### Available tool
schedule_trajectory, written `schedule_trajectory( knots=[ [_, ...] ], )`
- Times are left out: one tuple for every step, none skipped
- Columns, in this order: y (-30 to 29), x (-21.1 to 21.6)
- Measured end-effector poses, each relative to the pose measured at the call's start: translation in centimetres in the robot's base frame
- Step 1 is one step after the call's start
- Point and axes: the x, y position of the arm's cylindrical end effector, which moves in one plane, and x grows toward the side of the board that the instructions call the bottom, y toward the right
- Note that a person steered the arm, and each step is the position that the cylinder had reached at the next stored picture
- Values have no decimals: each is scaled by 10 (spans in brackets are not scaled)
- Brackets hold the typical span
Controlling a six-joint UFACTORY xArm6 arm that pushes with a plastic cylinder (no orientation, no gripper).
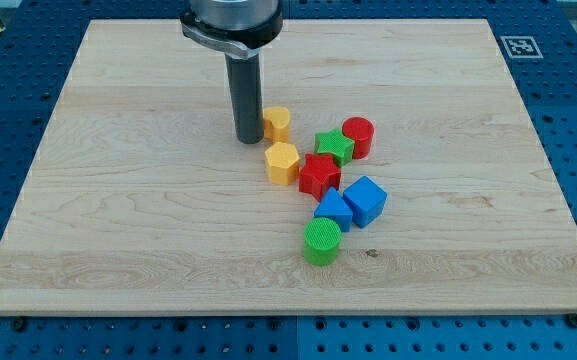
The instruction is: Move the green circle and the red circle towards center
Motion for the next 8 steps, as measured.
schedule_trajectory(
  knots=[
    [0, -14],
    [7, -17],
    [34, -17],
    [36, -17],
    [-60, -16],
    [-117, 22],
    [-112, 82],
    [-66, 135]
  ],
)
